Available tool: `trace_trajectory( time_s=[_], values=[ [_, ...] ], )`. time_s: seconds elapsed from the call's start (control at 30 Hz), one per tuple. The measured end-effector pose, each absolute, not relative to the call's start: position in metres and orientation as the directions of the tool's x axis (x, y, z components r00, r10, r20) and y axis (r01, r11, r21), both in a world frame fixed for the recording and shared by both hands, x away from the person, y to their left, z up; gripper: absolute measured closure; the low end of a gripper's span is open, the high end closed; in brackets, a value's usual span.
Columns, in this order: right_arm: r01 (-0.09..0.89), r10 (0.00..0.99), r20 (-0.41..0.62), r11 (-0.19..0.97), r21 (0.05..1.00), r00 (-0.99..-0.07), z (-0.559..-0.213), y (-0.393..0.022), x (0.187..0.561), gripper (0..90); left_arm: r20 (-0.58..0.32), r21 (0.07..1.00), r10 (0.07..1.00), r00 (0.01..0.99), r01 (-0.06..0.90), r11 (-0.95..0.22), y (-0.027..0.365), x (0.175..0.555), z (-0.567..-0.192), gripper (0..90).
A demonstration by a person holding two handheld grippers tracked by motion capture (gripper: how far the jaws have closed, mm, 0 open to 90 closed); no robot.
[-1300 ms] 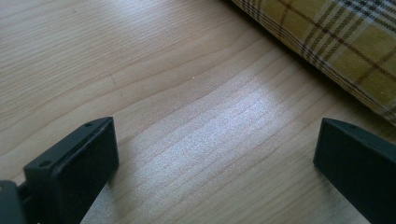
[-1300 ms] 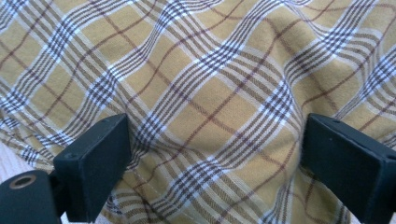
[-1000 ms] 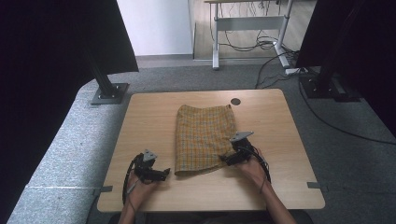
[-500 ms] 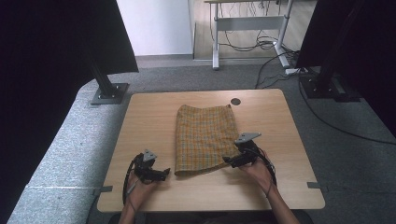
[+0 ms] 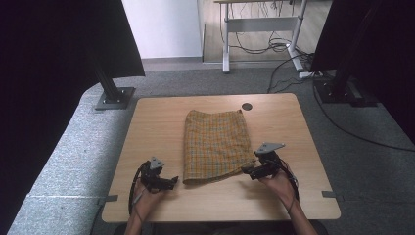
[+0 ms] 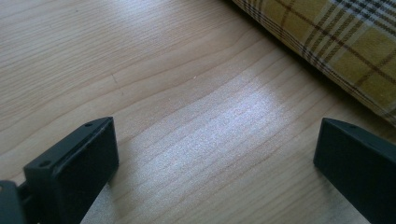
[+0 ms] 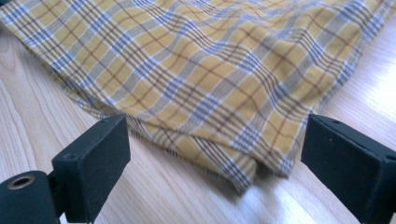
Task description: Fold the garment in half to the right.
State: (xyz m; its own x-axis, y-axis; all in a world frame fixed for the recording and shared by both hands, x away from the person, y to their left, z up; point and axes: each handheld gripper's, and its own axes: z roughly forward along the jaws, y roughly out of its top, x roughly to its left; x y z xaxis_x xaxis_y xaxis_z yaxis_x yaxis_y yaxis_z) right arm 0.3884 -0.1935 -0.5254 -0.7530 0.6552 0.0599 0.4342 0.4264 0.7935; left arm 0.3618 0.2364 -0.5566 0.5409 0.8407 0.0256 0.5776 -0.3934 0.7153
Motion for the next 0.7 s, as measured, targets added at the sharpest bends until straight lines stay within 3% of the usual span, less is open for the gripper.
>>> trace_trajectory(
  time_s=[0.7],
  values=[
    [0.477,0.721,0.073,0.375,0.795,-0.689,-0.533,-0.246,0.363,7.3,0.025,0.716,0.843,0.537,0.579,-0.39,0.236,0.362,-0.557,0.0]
  ],
)
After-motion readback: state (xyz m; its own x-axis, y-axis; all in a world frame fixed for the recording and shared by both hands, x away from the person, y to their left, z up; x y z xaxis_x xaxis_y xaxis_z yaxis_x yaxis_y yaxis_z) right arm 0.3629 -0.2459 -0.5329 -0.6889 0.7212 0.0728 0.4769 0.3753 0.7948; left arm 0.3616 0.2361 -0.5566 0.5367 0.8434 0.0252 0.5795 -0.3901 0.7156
